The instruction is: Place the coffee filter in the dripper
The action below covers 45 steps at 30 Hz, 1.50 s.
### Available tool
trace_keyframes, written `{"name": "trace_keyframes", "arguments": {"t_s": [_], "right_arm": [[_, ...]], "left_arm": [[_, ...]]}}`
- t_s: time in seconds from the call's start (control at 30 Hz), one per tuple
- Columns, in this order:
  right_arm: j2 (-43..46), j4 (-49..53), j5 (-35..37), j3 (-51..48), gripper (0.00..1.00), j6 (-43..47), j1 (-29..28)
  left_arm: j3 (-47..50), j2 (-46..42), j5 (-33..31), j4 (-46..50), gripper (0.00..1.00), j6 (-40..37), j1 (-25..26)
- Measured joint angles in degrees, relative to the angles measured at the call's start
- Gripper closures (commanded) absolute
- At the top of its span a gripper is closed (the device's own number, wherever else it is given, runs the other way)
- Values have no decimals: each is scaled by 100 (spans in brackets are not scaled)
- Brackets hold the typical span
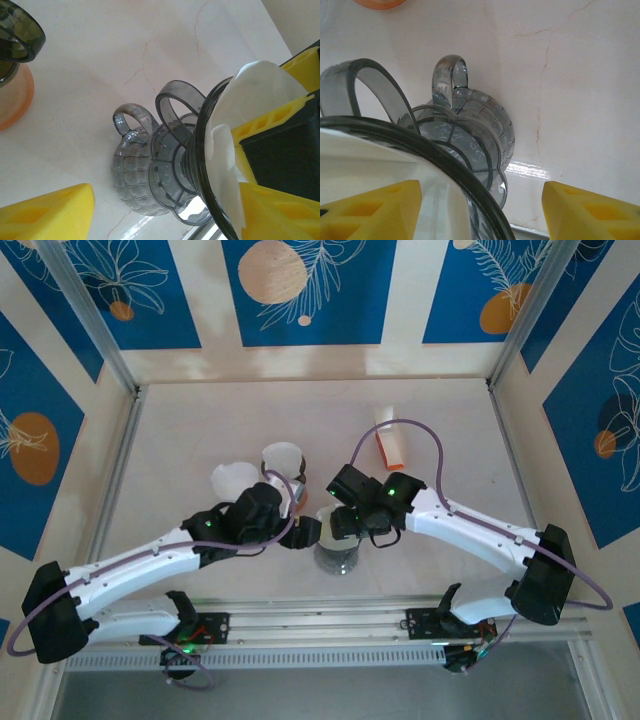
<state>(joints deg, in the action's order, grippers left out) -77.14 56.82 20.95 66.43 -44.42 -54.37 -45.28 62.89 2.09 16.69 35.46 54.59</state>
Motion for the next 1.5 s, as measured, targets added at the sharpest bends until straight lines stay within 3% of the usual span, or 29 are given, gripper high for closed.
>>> {"name": "trace_keyframes", "arguments": {"t_s": [0.93, 1.5], "right_arm": [[-452, -63, -15, -155, 35, 109, 0], [-452, -151, -17, -260, 35, 107, -7]], "left_arm": [[24, 33, 26, -107, 27, 2, 0], [195, -125, 157, -448, 15, 76, 0]]}}
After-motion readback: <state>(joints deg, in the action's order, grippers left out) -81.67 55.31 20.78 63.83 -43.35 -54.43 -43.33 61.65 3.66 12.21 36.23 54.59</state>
